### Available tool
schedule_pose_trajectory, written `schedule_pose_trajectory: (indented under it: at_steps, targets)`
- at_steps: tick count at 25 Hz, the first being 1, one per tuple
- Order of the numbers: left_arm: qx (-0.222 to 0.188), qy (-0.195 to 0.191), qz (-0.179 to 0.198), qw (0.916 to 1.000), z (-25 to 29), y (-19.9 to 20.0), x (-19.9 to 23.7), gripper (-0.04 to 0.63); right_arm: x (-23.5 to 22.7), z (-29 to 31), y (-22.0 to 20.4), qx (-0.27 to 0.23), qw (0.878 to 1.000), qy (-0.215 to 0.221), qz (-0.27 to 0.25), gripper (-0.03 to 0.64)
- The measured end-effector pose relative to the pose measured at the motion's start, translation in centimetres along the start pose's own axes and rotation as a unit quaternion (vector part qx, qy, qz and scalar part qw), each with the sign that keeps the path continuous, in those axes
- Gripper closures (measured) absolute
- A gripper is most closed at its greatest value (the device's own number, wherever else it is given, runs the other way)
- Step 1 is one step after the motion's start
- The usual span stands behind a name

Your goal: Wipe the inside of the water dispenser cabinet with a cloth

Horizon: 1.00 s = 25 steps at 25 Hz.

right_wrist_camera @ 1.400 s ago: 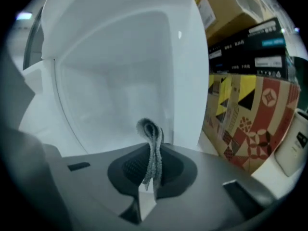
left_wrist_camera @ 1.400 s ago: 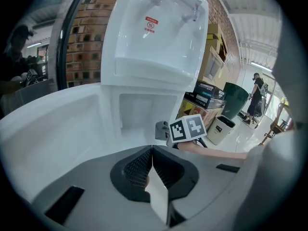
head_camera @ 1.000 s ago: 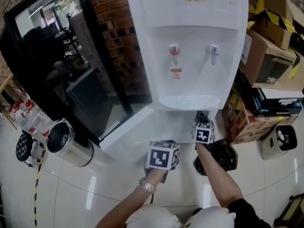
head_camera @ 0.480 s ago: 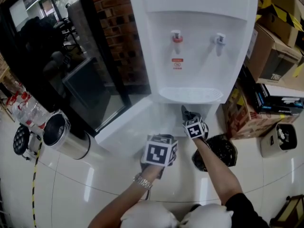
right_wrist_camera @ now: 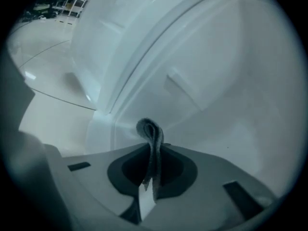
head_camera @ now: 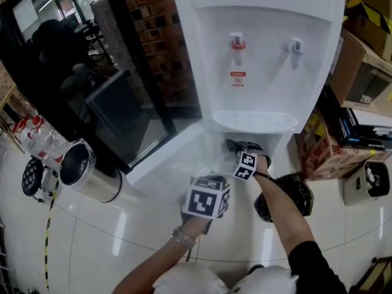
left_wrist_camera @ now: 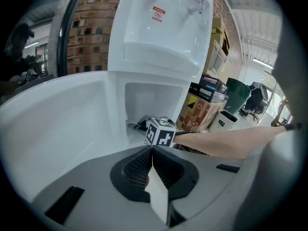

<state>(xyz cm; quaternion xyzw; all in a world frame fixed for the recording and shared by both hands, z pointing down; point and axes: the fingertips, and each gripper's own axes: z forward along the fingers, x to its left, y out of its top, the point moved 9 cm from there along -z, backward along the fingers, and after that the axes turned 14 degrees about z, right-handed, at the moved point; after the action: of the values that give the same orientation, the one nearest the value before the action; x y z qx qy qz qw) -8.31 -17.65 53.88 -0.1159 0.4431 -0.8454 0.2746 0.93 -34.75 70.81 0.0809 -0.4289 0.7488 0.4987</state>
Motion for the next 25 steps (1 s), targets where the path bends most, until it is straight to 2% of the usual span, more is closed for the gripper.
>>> schedule_pose_trajectory:
  at_steps: [2, 5, 8, 10, 12, 15, 18, 20, 23, 25]
  targets:
    - [0.002, -0.001, 0.001, 1.0, 0.0, 0.0, 0.0, 0.594, 1.2, 0.1, -0.2, 0.007, 0.999, 0.035, -0.033, 0.6]
    - [0.0, 0.001, 0.001, 1.0, 0.0, 0.2, 0.0, 0.594, 3.2, -0.6, -0.5, 0.009, 0.99, 0.108, -0.088, 0.598]
    - [-0.006, 0.0, -0.002, 1.0, 0.2, 0.4, -0.2, 0.594, 3.8, -1.7, -1.4, -0.003, 0.978, 0.191, -0.082, 0.598]
    - [-0.006, -0.002, -0.003, 1.0, 0.2, 0.3, -0.2, 0.594, 3.3, -1.5, -2.4, -0.013, 0.975, 0.216, -0.055, 0.598]
    - [-0.006, -0.005, -0.002, 1.0, 0.3, 0.3, -0.3, 0.594, 1.6, -1.7, -2.5, -0.028, 0.98, 0.196, -0.016, 0.598]
    - [-0.007, -0.008, -0.001, 0.9999, 0.4, 0.4, -0.5, 0.594, -0.8, -1.1, -2.4, -0.037, 0.991, 0.121, 0.048, 0.598]
    - [-0.006, -0.009, -0.001, 0.9999, 0.4, 0.3, -0.5, 0.594, -1.4, -0.3, -1.7, -0.024, 0.994, 0.074, 0.079, 0.598]
    - [-0.004, -0.008, 0.0, 1.0, 0.4, 0.1, -0.4, 0.594, -0.9, 0.8, -1.8, -0.004, 0.994, 0.067, 0.085, 0.598]
    - [0.001, -0.006, -0.001, 1.0, 0.1, -0.2, -0.2, 0.594, -0.6, 0.8, -2.2, 0.024, 0.992, 0.08, 0.094, 0.598]
    - [0.0, -0.004, -0.002, 1.0, 0.0, -0.2, -0.1, 0.594, -0.5, 0.1, -2.7, 0.037, 0.989, 0.106, 0.098, 0.598]
